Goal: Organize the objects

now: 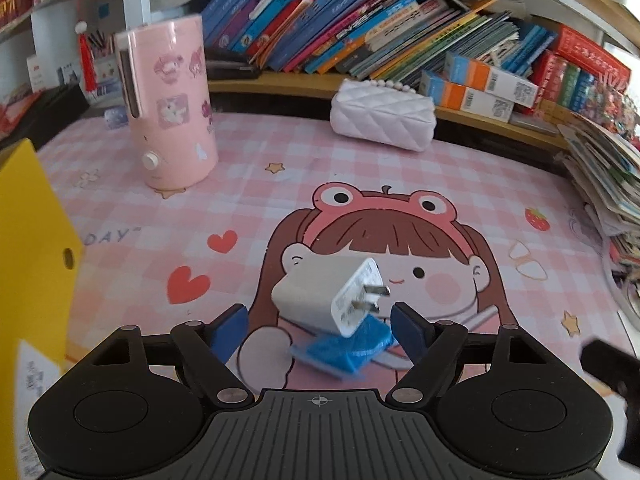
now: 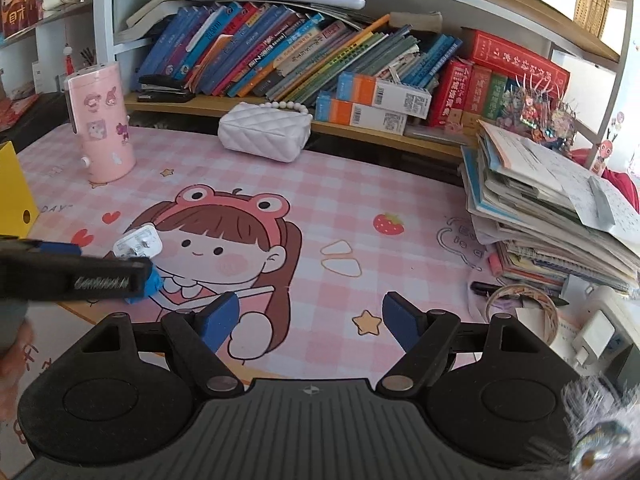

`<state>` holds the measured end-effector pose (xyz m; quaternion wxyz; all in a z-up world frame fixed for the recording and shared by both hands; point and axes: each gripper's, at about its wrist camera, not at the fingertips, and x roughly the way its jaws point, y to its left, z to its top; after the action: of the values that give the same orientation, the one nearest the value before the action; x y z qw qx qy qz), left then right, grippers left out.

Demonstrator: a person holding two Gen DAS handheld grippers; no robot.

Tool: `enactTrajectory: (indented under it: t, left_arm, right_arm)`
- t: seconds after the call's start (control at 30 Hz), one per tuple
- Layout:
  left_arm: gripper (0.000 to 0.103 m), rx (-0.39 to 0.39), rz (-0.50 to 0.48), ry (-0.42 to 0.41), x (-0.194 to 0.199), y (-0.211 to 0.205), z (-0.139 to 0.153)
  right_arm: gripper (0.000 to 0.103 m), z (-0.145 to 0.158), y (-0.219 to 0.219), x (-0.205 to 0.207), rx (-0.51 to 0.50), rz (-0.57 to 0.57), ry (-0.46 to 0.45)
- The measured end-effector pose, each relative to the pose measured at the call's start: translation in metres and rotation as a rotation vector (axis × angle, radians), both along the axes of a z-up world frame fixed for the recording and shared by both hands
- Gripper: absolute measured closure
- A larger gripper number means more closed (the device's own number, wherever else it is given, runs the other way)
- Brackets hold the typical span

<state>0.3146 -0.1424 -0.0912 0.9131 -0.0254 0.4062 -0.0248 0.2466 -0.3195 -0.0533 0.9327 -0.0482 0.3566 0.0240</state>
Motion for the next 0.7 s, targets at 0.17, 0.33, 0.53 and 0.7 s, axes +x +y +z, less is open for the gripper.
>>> enactTrajectory:
  t: [0.17, 0.33, 0.53, 0.7]
  left_arm:
    - [0.024, -0.033, -0.004, 0.037, 0.016, 0.000, -0.011]
    - [0.041, -0.033, -0.002, 0.034, 0.018, 0.000, -0.014]
    - [0.080, -0.074, 0.006, 0.012, 0.009, 0.013, 0.001]
    - [0.097, -0.125, 0.013, -0.050, -0.007, 0.032, 0.028]
  right_arm:
    - [0.025, -0.001, -0.001, 0.001, 0.005, -0.003, 0.010]
    - [0.025, 0.000, 0.003, 0.001, 0.007, 0.013, 0.008]
    - [0.025, 0.000, 0.010, 0.001, 0.020, 0.049, 0.011]
    - [0.024, -0.010, 0.024, 0.007, 0.054, 0.108, 0.044]
